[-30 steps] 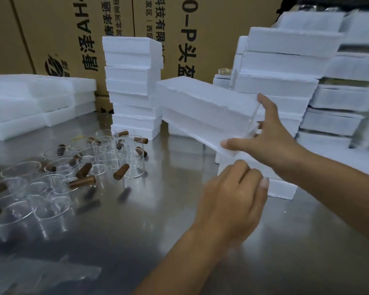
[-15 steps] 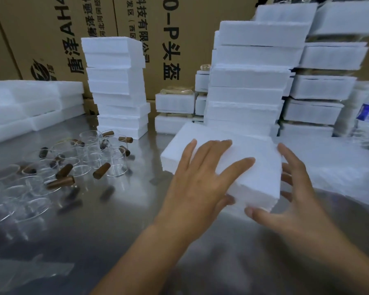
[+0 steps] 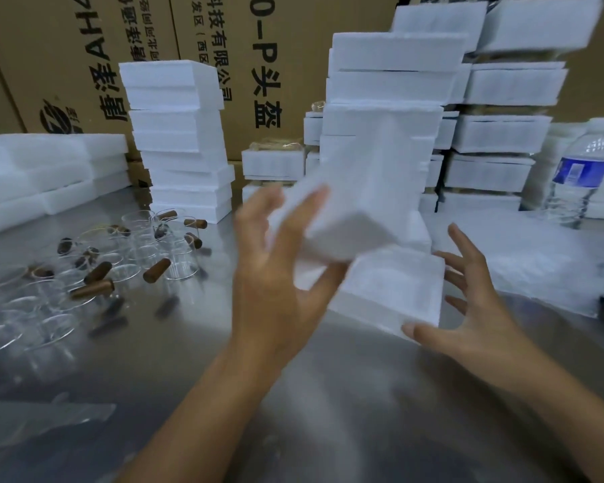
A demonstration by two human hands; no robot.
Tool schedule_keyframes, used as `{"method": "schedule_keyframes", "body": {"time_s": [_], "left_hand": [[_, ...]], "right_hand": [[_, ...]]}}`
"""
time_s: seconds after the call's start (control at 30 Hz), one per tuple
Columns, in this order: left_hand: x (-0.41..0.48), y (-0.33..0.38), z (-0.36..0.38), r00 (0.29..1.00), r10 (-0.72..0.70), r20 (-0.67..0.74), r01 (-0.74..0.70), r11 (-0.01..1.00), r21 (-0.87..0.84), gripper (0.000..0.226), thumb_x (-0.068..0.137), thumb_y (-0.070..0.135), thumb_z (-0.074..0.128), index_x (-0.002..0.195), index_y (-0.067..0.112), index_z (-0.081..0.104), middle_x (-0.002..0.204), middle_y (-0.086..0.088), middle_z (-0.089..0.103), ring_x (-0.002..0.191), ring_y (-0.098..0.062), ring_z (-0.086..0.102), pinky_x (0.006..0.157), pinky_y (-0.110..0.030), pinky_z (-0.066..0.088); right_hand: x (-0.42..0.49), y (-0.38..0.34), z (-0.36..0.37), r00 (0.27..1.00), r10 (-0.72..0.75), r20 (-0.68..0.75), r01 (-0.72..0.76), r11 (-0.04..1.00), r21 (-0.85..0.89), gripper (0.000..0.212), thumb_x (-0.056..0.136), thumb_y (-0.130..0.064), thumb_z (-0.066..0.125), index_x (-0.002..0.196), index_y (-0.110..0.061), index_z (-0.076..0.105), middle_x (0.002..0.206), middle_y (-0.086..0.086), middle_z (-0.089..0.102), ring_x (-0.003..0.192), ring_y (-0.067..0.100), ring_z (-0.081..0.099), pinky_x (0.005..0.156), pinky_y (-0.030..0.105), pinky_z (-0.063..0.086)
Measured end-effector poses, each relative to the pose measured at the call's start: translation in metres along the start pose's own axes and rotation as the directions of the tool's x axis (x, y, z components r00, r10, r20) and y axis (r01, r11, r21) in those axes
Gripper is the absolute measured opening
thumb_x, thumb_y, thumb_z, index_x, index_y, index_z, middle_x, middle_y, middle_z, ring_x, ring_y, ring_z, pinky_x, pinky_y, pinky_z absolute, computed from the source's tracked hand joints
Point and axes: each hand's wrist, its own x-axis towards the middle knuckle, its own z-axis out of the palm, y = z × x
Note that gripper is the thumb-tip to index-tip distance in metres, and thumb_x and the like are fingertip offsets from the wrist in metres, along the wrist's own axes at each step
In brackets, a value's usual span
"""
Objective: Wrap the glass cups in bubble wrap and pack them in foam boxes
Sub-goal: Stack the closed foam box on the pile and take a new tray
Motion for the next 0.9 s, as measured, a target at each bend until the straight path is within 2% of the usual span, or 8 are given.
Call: {"method": "schedule_keyframes", "body": {"time_s": [0.1,0.23,0.43,0.57,0.63,0.7,0.8,0.9], "left_hand": [[0.003,-0.001,-0.007,0.909,-0.354,-0.222,0.319,0.931,-0.177,0.055,0.086,0.043,0.061,0.131,0.022,0.038,0.129,0.000,0.033,0.114,-0.006,0.044,0.091,-0.008,0.041],[0.001,-0.017,-0.020,0.625,-0.732,-0.272,0.614,0.675,-0.409,0.038,0.090,0.040,0.058,0.117,0.026,0.034,0.118,0.003,0.051,0.098,-0.002,0.056,0.068,-0.013,0.050],[-0.012,-0.033,-0.032,0.219,-0.952,-0.213,0.801,0.300,-0.517,0.057,0.091,0.022,0.061,0.129,0.014,0.020,0.119,-0.001,0.040,0.090,-0.014,0.051,0.077,-0.022,0.040],[-0.023,-0.038,-0.037,0.044,-0.985,-0.164,0.865,0.120,-0.487,0.068,0.084,0.018,0.068,0.130,0.010,0.018,0.116,-0.004,0.034,0.091,-0.019,0.048,0.077,-0.027,0.046],[-0.027,-0.039,-0.040,0.012,-0.987,-0.159,0.907,0.078,-0.414,0.075,0.082,0.021,0.071,0.131,0.010,0.016,0.121,-0.008,0.035,0.105,-0.026,0.046,0.087,-0.035,0.044],[-0.028,-0.039,-0.041,0.050,-0.978,-0.203,0.941,0.114,-0.319,0.088,0.080,0.024,0.073,0.139,0.008,0.011,0.137,-0.012,0.030,0.112,-0.027,0.042,0.087,-0.032,0.038],[-0.029,-0.039,-0.043,0.131,-0.961,-0.242,0.945,0.195,-0.262,0.107,0.078,0.027,0.076,0.148,0.012,-0.004,0.156,-0.011,0.002,0.135,-0.031,0.030,0.103,-0.036,0.029],[-0.030,-0.038,-0.044,0.135,-0.961,-0.241,0.948,0.196,-0.249,0.110,0.078,0.020,0.076,0.149,0.014,-0.008,0.156,-0.012,-0.019,0.146,-0.027,0.003,0.113,-0.037,0.017]], "right_hand": [[0.001,0.006,-0.004,0.998,0.027,0.053,-0.028,0.999,0.023,0.116,0.047,-0.053,0.081,0.129,-0.071,0.002,0.111,-0.060,0.028,0.107,-0.032,0.033,0.094,0.021,0.030],[0.001,0.014,-0.008,0.991,0.050,0.124,-0.051,0.999,-0.002,0.117,0.059,-0.031,0.086,0.128,-0.072,0.001,0.109,-0.062,0.027,0.103,-0.034,0.033,0.095,0.021,0.033],[-0.001,0.017,-0.014,0.980,0.089,0.180,-0.089,0.996,-0.010,0.109,0.063,-0.025,0.084,0.125,-0.074,0.010,0.127,-0.044,0.029,0.116,-0.015,0.037,0.099,0.026,0.035],[-0.003,0.016,-0.016,0.975,0.112,0.192,-0.118,0.993,0.022,0.097,0.065,-0.019,0.083,0.120,-0.072,0.024,0.132,-0.034,0.037,0.126,-0.002,0.038,0.107,0.039,0.035],[-0.005,0.014,-0.016,0.969,0.129,0.209,-0.138,0.990,0.029,0.092,0.061,-0.026,0.084,0.119,-0.070,0.027,0.130,-0.033,0.040,0.125,-0.002,0.038,0.107,0.037,0.034],[-0.006,0.011,-0.015,0.967,0.149,0.209,-0.157,0.987,0.020,0.089,0.053,-0.040,0.081,0.119,-0.069,0.027,0.128,-0.035,0.038,0.122,-0.006,0.037,0.105,0.034,0.032],[-0.006,0.006,-0.011,0.978,0.166,0.127,-0.169,0.986,0.007,0.082,0.057,-0.050,0.071,0.125,-0.062,0.027,0.133,-0.028,0.037,0.127,-0.001,0.034,0.105,0.035,0.031],[-0.007,-0.003,-0.004,0.989,0.147,-0.027,-0.145,0.988,0.044,0.066,0.067,-0.053,0.061,0.127,-0.056,0.033,0.135,-0.025,0.037,0.128,0.007,0.035,0.104,0.035,0.032]]}}
